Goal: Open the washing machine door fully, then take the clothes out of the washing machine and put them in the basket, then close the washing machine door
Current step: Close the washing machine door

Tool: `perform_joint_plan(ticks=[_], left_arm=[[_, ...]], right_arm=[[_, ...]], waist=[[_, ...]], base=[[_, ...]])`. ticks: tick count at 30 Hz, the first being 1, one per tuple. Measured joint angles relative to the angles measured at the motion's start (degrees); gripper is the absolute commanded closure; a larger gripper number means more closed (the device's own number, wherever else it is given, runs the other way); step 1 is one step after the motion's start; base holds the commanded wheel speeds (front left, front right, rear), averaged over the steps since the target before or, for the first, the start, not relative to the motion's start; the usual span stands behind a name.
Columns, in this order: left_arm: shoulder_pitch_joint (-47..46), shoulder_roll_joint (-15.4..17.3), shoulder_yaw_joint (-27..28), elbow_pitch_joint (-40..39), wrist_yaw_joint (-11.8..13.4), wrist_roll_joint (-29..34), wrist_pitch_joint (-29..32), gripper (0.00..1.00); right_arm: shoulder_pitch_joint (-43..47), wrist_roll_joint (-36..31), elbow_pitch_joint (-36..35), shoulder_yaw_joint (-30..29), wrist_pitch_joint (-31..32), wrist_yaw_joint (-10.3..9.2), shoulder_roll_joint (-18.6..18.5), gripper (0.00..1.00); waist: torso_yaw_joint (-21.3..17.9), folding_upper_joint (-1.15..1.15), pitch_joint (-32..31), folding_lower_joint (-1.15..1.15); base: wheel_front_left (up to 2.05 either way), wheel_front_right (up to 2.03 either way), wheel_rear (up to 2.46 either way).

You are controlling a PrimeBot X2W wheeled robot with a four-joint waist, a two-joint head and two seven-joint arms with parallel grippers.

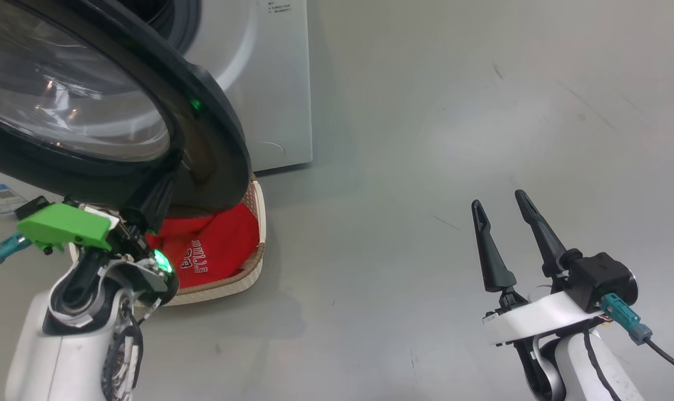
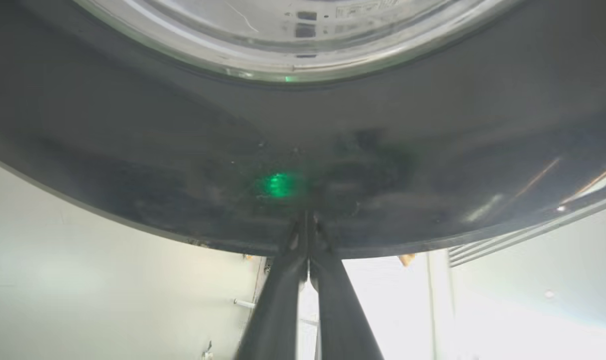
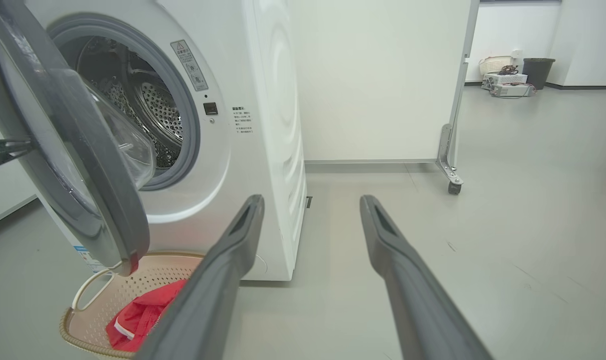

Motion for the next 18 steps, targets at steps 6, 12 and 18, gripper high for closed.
perform_joint_plan(ticks=[6,12,18], left_arm=[[3.71,2.38,-3.65,-0.23,-3.14,6.01,1.29,1.00],[6.55,4.60,-5.69,-1.63,-5.66,11.59,0.89,1.00],[10.29,8.26,-6.53,-2.57,-6.66,20.94,-3.57,1.00]], right_arm=[[0.98,-0.16,-0.76,-1.21,-0.27,0.00,-0.03,0.00],[1.29,-0.45,-1.26,-1.83,-0.29,0.02,-0.47,0.00],[2.21,-0.80,-1.25,-1.87,-0.29,0.13,-0.49,0.00]], waist=[[2.72,0.00,-1.11,0.00],[6.01,0.00,-2.13,0.00],[9.63,0.00,-3.41,0.00]], base=[[0.00,0.00,0.00],[0.00,0.00,0.00],[0.00,0.00,0.00]])
